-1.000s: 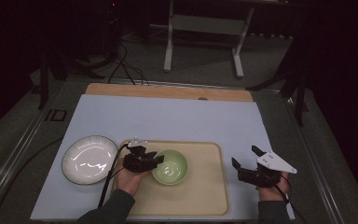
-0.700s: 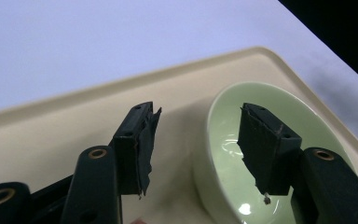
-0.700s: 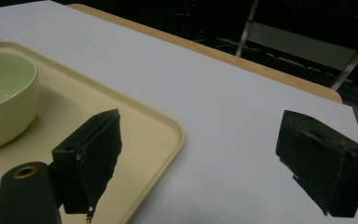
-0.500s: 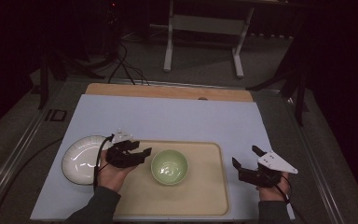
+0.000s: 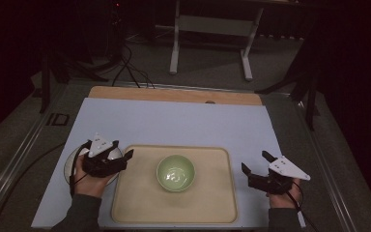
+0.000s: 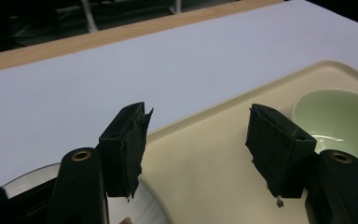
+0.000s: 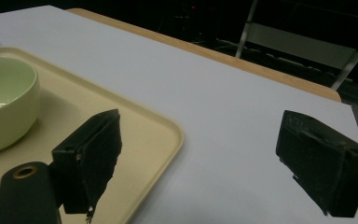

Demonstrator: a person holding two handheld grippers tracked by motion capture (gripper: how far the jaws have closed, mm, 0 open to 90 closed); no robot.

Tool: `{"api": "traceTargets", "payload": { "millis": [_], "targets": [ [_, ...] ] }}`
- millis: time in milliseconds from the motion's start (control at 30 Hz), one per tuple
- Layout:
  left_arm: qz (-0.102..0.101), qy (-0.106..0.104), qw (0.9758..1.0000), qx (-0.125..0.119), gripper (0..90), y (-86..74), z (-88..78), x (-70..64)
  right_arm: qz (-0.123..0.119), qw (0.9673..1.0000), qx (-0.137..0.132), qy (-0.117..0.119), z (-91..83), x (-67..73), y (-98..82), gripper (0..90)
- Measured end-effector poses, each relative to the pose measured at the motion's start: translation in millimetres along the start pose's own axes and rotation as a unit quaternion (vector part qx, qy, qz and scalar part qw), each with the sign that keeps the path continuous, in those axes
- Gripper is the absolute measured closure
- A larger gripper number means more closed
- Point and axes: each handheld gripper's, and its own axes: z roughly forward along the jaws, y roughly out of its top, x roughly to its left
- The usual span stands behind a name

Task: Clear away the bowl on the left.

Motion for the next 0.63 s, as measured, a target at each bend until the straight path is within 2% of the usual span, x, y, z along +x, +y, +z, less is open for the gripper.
{"api": "traceTargets", "payload": {
  "millis": [67, 100, 133, 167, 233, 267, 300, 333, 367, 433, 467, 500, 567, 633],
  "targets": [
    [0.005, 0.013, 0.9999, 0.003, 37.7, -3.6, -6.2, 5.5, 0.003, 1.0000, 0.002, 0.003, 0.2, -0.6, -0.5, 13.6],
    [0.005, 0.030, 0.9995, 0.002, 36.3, -8.3, -12.3, 10.4, 0.004, 0.9999, 0.005, 0.008, 0.8, -0.9, -1.0, 13.6],
    [0.005, 0.030, 0.9995, 0.002, 34.1, -8.3, -12.3, 10.4, 0.005, 0.9999, 0.009, 0.009, 1.3, -0.8, -1.5, 13.5],
    [-0.010, 0.045, 0.9990, -0.002, 32.3, -13.3, -19.5, 16.8, 0.005, 0.9999, 0.011, 0.010, 1.7, -0.6, -1.9, 13.2],
    [-0.017, 0.052, 0.9985, -0.006, 30.1, -15.8, -23.4, 20.2, 0.005, 0.9999, 0.011, 0.010, 1.8, -0.4, -1.9, 13.2],
    [-0.025, 0.062, 0.9977, -0.010, 24.2, -17.9, -27.3, 23.3, 0.004, 0.9999, 0.009, 0.008, 1.5, -0.7, -1.6, 13.0],
    [-0.032, 0.072, 0.9968, -0.013, 24.2, -20.0, -31.2, 26.5, 0.004, 0.9999, 0.009, 0.008, 1.5, -0.7, -1.6, 13.0],
    [-0.039, 0.082, 0.9957, -0.017, 20.4, -22.3, -35.4, 29.9, 0.008, 0.9999, 0.009, 0.007, 1.1, -1.1, -1.9, 12.8],
    [-0.057, 0.098, 0.9933, -0.021, 19.0, -27.1, -41.4, 36.0, 0.009, 0.9999, 0.008, 0.006, 1.0, -1.4, -2.0, 12.6],
    [-0.061, 0.103, 0.9925, -0.022, 17.7, -29.5, -43.8, 39.1, 0.010, 0.9999, 0.007, 0.006, 0.8, -1.5, -2.0, 12.5],
    [-0.070, 0.111, 0.9910, -0.025, 17.3, -34.2, -47.0, 43.7, 0.010, 0.9999, 0.006, 0.004, 0.3, -1.6, -1.9, 12.4],
    [-0.070, 0.111, 0.9910, -0.025, 17.3, -34.2, -47.0, 43.7, 0.010, 0.9999, 0.006, 0.004, 0.3, -1.6, -1.9, 12.4],
    [-0.081, 0.120, 0.9891, -0.027, 17.4, -39.5, -47.9, 49.8, 0.010, 0.9999, 0.006, 0.003, 0.3, -1.7, -1.9, 12.4],
    [-0.083, 0.123, 0.9886, -0.028, 18.2, -41.0, -47.8, 51.8, 0.012, 0.9999, 0.006, 0.002, 0.6, -1.9, -2.0, 12.5]
  ]
}}
